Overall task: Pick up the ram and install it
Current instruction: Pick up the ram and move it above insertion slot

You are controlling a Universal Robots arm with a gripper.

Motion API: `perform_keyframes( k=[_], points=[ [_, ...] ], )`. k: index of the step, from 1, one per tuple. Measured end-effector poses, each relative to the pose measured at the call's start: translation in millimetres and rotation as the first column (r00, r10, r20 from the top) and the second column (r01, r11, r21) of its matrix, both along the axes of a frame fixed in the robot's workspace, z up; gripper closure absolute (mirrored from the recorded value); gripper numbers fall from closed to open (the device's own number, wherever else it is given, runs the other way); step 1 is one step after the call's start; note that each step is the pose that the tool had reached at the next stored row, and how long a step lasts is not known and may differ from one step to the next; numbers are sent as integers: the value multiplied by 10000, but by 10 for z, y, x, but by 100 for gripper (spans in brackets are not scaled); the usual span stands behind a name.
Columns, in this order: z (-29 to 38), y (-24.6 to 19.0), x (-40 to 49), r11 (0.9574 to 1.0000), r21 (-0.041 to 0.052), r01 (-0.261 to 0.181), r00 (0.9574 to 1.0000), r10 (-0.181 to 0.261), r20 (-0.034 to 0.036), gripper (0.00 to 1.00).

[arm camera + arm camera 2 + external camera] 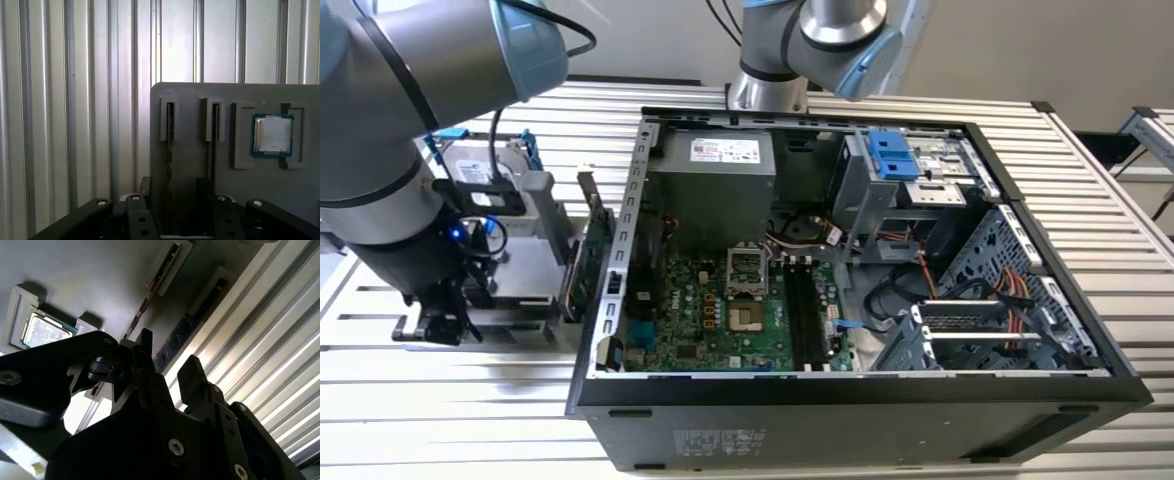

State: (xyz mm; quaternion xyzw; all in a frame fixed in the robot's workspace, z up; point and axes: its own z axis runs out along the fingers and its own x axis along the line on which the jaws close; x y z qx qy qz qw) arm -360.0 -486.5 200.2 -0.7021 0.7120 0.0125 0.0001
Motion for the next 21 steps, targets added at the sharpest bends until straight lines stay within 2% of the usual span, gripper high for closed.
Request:
perform_keyframes(
  k=[10,21],
  points=[
    [-64,-2,0,10000,0,0,10000,0,0,0],
    [-67,-8,1,10000,1,-1,10000,1,-1,0]
  ],
)
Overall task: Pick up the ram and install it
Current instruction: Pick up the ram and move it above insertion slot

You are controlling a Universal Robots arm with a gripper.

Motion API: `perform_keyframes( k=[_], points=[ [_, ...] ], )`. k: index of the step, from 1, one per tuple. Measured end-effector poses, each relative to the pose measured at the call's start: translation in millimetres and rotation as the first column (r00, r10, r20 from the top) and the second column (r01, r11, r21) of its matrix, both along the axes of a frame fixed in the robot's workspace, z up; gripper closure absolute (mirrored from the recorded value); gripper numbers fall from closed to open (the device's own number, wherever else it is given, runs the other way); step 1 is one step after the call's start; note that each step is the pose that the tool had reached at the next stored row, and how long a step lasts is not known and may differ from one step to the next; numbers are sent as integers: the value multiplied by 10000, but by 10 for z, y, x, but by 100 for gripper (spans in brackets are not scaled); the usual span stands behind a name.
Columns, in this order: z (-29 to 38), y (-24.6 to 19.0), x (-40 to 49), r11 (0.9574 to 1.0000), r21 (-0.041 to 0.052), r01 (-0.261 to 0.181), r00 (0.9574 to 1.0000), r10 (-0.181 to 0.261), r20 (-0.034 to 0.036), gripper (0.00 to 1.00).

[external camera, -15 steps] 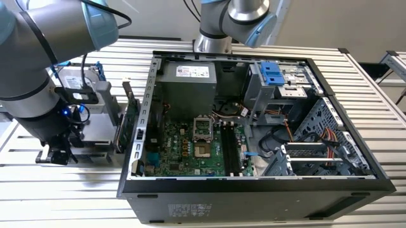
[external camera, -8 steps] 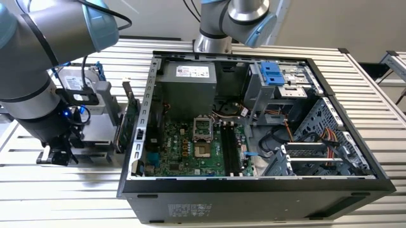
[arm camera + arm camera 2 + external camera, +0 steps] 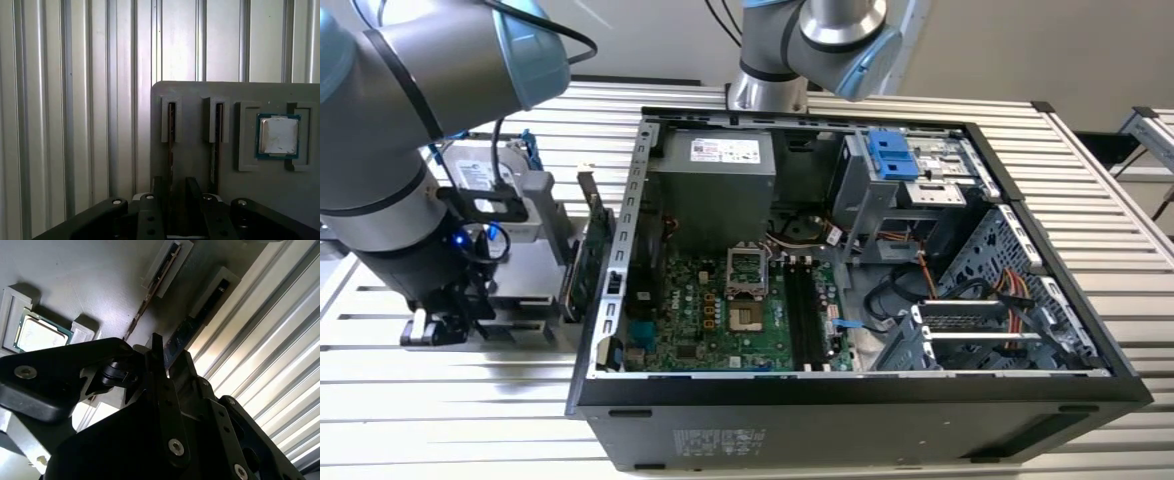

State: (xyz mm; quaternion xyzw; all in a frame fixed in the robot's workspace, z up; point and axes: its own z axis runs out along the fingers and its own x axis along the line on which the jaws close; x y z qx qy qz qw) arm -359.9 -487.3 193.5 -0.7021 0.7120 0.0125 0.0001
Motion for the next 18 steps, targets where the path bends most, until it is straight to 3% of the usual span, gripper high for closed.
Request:
perform_keyframes(
  k=[18],
  points=[
    [-3,-16,0,10000,0,0,10000,0,-1,0]
  ],
)
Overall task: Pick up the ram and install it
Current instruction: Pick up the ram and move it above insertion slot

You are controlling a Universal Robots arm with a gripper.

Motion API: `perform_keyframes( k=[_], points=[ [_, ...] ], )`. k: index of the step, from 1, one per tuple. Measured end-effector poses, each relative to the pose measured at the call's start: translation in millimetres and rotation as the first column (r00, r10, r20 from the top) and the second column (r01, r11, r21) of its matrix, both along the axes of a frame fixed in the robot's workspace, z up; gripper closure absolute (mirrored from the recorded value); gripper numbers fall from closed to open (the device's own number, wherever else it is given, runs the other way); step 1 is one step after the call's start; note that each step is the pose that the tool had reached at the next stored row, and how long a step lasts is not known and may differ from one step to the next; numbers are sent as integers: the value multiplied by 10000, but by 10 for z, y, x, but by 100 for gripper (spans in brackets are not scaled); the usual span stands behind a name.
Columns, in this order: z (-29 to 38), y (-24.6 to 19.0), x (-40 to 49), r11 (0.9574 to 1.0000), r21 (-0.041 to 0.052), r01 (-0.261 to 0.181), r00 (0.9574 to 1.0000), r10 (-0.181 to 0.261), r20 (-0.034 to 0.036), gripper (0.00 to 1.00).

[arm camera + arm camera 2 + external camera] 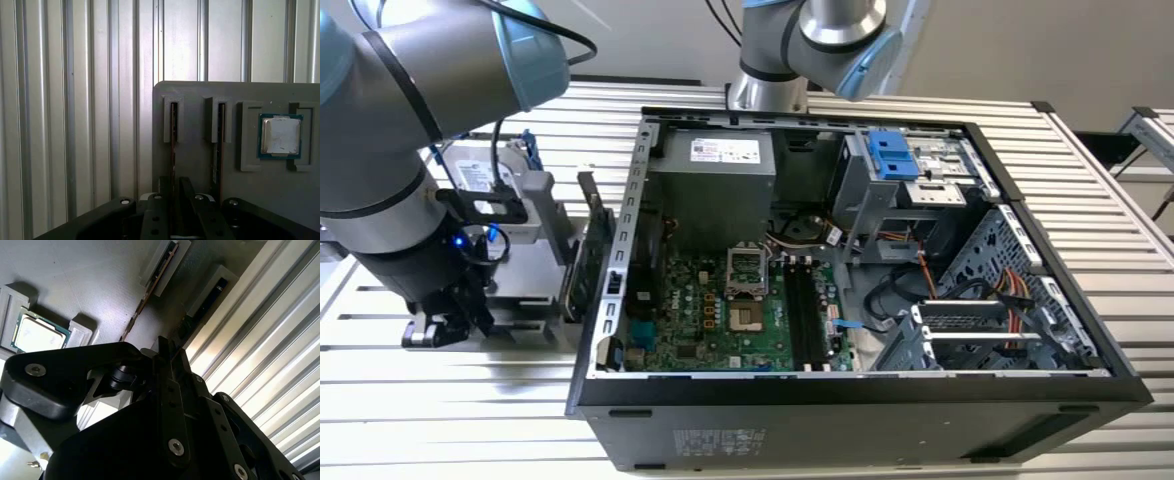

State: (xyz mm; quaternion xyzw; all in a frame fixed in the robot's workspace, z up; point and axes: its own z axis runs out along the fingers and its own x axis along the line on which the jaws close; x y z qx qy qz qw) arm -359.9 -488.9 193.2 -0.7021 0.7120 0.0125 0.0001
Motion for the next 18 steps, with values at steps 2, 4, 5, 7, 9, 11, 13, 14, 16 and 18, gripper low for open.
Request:
perform_keyframes(
  k=[2,4,5,7,9,11,13,14,16,18],
  points=[
    [0,0,0,10000,0,0,10000,0,0,0],
    [-1,0,0,10000,0,0,10000,0,0,0],
    [-1,0,0,10000,0,1,10000,-1,0,100],
    [-1,-1,0,10000,-1,0,10000,0,-1,100],
    [-1,-1,0,10000,0,0,10000,0,0,100],
    [-2,-1,0,10000,0,1,10000,-1,0,100],
    [-2,-2,0,10000,0,0,10000,0,-1,100],
    [-3,-3,0,10000,0,0,10000,0,-1,100],
    [-3,-3,0,10000,0,0,10000,0,0,100],
    [-1,-3,0,10000,2,0,10000,0,2,100]
  ],
)
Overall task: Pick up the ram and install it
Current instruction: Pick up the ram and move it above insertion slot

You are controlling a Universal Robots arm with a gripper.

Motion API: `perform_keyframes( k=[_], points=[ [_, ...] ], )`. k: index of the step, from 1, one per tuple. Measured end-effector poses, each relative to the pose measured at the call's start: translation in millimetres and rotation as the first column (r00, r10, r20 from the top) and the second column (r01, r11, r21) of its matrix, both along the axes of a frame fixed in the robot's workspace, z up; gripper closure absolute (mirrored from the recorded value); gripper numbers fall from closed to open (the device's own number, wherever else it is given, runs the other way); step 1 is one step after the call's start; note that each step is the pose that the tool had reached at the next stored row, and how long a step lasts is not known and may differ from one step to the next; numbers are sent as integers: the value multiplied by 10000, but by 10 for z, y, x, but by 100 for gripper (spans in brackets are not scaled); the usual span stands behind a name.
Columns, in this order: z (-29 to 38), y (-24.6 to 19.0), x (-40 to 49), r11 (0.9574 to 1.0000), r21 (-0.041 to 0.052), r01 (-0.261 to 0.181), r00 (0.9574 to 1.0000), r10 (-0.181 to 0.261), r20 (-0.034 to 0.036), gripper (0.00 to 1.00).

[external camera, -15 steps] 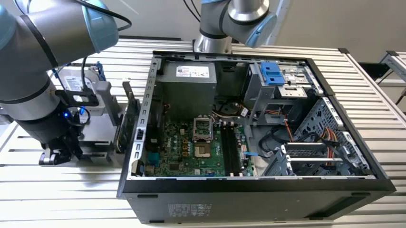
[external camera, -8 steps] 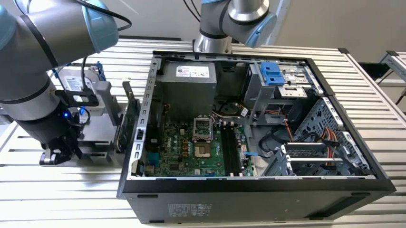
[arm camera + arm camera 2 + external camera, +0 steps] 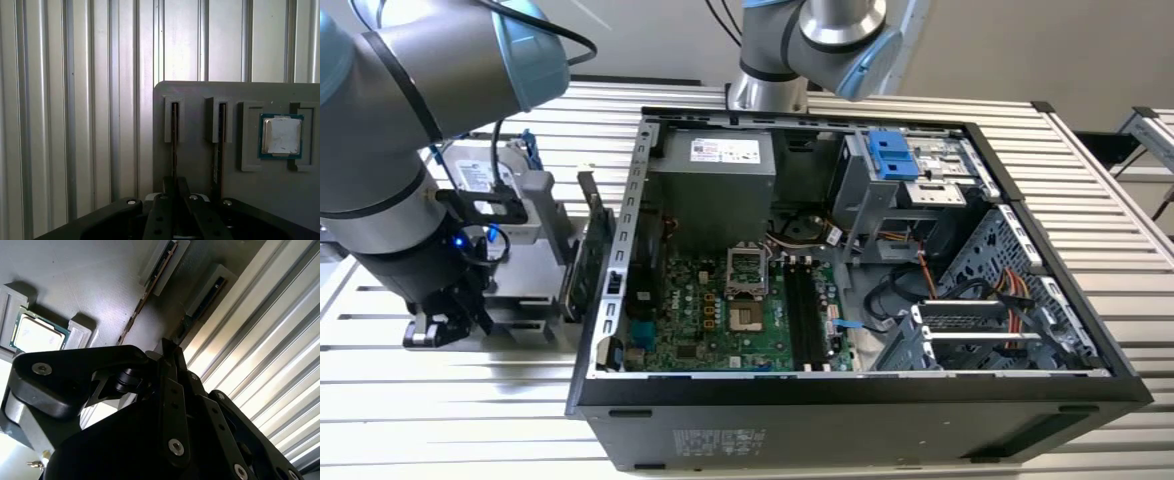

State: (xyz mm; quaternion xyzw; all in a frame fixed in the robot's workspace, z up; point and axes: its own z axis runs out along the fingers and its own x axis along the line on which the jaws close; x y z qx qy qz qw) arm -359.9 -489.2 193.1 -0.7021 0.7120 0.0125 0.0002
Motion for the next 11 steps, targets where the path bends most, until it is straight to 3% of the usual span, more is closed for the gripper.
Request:
perform_keyframes(
  k=[11],
  points=[
    [97,0,0,10000,-2,-1,10000,1,-2,100]
  ],
)
